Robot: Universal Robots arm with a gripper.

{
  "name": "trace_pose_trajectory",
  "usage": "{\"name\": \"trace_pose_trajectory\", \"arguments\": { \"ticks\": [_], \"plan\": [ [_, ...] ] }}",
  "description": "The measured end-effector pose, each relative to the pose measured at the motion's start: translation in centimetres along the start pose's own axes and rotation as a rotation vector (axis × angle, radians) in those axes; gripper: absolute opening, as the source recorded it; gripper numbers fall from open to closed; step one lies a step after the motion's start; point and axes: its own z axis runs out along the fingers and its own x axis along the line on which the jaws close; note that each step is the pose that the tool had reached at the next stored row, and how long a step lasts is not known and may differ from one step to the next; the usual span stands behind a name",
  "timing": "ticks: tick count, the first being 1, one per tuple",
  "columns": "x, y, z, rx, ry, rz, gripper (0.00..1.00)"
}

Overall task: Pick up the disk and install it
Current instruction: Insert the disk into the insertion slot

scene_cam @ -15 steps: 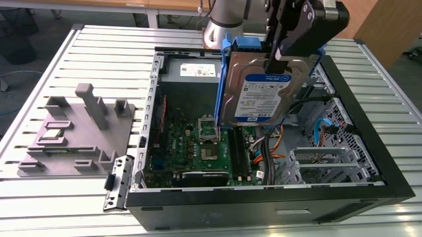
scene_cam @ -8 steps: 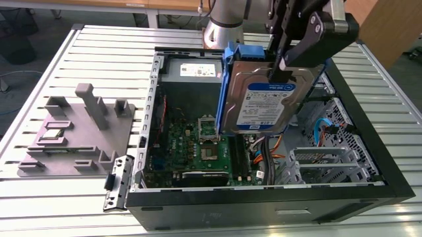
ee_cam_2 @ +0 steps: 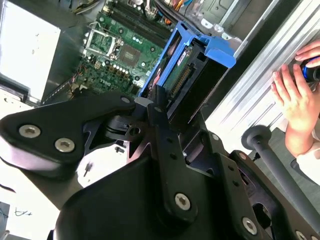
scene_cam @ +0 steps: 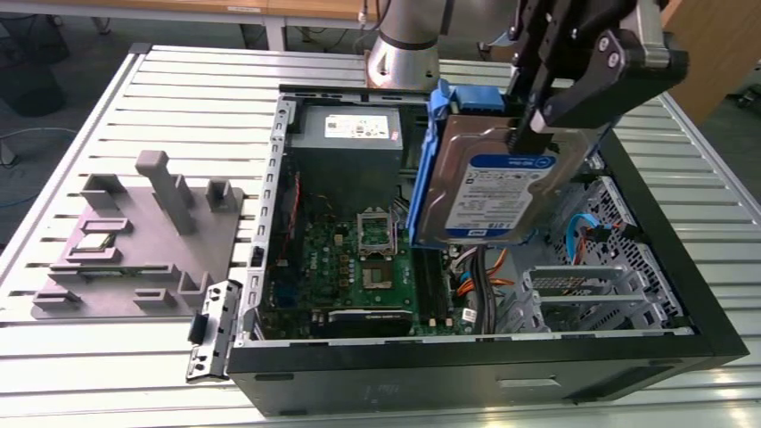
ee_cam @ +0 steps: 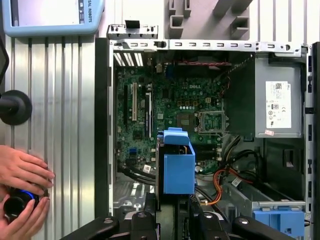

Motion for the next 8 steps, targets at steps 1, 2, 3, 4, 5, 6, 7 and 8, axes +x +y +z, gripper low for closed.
{"name": "trace_pose_trajectory", "arguments": {
  "ticks": [1, 2, 3, 4, 5, 6, 7, 8],
  "plan": [
    [0.05, -0.23, 0.0, -0.0002, 0.0, 0.0, 0.35],
    [0.11, -0.45, 0.01, -0.0003, 0.0, 0.0, 0.35],
    [0.2, -0.62, 0.02, -0.0004, 0.0, 0.0, 0.35],
    [0.32, -0.76, 0.03, -0.0005, 0.0, 0.001, 0.35],
    [0.49, -0.87, 0.05, -0.0004, -0.0001, 0.001, 0.35],
    [0.67, -0.95, 0.07, -0.0004, -0.0002, 0.001, 0.35],
    [0.86, -1.02, 0.09, -0.0004, -0.0001, 0.001, 0.35],
    [1.06, -1.08, 0.1, -0.0004, 0.0, 0.002, 0.35]
  ]
}}
